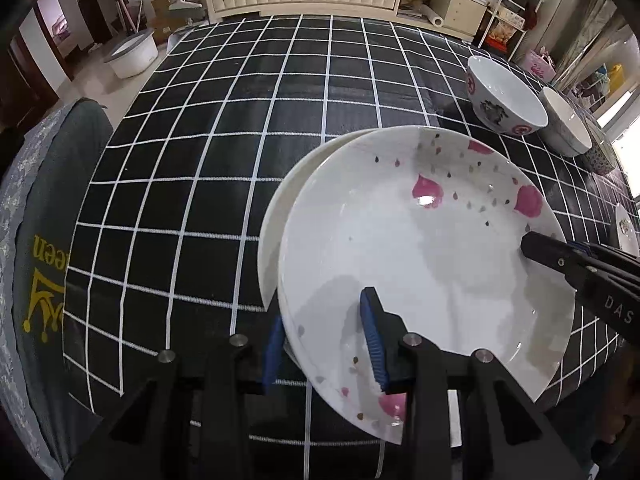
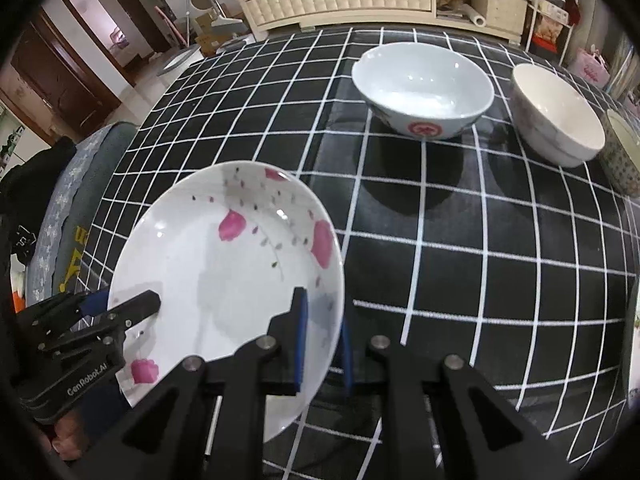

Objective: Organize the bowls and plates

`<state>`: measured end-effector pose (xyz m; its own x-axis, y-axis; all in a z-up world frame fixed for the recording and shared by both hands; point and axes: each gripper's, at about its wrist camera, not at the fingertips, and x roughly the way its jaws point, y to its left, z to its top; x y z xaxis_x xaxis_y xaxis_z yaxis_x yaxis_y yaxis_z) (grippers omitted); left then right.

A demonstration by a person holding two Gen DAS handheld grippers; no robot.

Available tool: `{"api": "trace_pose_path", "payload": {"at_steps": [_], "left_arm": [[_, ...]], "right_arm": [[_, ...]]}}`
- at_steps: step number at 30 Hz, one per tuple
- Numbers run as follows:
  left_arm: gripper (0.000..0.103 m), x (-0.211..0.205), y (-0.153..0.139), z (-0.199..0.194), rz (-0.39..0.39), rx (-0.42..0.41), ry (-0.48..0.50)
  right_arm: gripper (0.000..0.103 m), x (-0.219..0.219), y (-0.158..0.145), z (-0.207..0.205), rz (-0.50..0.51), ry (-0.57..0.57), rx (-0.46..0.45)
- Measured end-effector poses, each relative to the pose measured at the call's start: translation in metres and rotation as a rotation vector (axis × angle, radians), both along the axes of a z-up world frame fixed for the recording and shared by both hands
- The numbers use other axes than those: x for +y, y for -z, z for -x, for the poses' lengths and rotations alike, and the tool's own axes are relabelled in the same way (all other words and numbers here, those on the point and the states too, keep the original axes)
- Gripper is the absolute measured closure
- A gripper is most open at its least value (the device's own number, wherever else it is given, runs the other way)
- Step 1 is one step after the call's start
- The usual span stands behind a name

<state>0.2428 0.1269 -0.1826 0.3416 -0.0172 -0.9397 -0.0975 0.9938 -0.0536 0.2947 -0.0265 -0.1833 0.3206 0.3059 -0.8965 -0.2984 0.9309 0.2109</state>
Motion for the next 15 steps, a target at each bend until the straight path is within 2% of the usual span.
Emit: {"api": "trace_pose_path", "payload": {"at_steps": [15], "left_arm": [[0.070, 0.0100, 0.0001, -0.0052, 0.069, 0.003, -0.025]], "right_arm": [[0.084, 0.0017, 0.0029, -0.0069, -0.006, 0.018, 0.027]]}}
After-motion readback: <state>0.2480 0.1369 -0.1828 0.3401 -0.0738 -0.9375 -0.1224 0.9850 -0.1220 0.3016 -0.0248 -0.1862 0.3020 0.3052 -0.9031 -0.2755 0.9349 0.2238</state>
